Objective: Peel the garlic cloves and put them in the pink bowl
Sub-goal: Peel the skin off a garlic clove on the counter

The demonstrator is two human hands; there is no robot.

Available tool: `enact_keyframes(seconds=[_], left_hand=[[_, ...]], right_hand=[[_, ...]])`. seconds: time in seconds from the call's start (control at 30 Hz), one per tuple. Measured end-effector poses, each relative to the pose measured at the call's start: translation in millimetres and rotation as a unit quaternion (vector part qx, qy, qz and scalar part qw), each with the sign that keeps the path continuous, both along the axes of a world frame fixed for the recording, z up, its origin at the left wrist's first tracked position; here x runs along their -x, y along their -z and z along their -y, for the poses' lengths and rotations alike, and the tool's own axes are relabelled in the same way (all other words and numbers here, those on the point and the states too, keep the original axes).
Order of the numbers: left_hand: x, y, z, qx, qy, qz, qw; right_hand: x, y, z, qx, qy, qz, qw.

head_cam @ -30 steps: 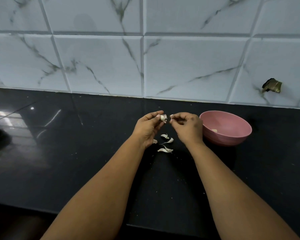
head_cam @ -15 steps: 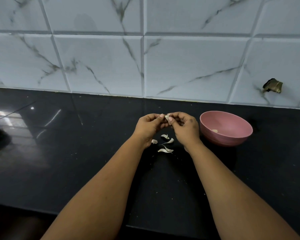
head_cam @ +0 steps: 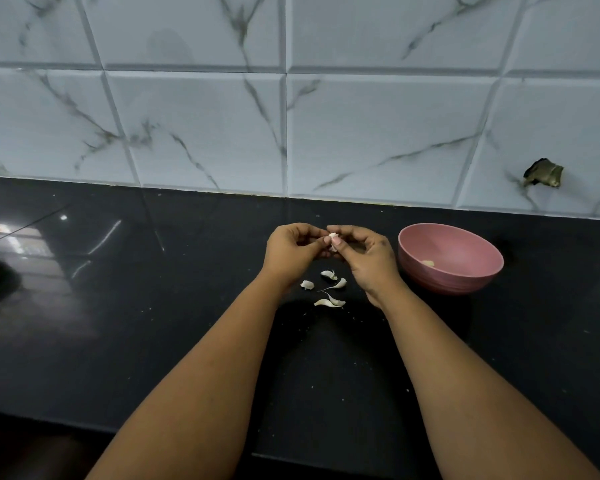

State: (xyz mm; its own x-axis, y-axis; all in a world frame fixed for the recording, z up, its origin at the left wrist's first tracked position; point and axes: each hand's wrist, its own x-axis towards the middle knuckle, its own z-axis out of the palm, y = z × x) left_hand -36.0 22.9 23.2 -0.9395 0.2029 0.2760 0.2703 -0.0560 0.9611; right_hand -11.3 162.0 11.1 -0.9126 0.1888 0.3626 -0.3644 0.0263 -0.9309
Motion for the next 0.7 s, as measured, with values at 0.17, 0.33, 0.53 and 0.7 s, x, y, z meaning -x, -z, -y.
enact_keyframes(seconds=[0.17, 0.33, 0.53, 0.7], left_hand=[[1.3, 2.0, 1.0, 0.125, -0.059, -0.125, 0.983], [1.7, -0.1, 5.5, 0.12, -0.045, -0.131, 0.983], [3.5, 0.6, 8.7, 0.139, -0.014, -0.141, 0.98], [3.8, 4.0, 4.6, 0.12, -0.017, -0.142, 0.982]], right_hand=[[1.6, -0.6, -2.1, -0.049, 0.009, -0.018, 0.999], [-3.4, -3.4, -2.6, -0.01, -0.007, -0.016, 1.0], [-6.4, -5.1, -4.4, 0.03, -0.018, 0.004, 0.999], [-7.3, -6.2, -3.4, 0.039, -0.009, 0.008, 0.999]])
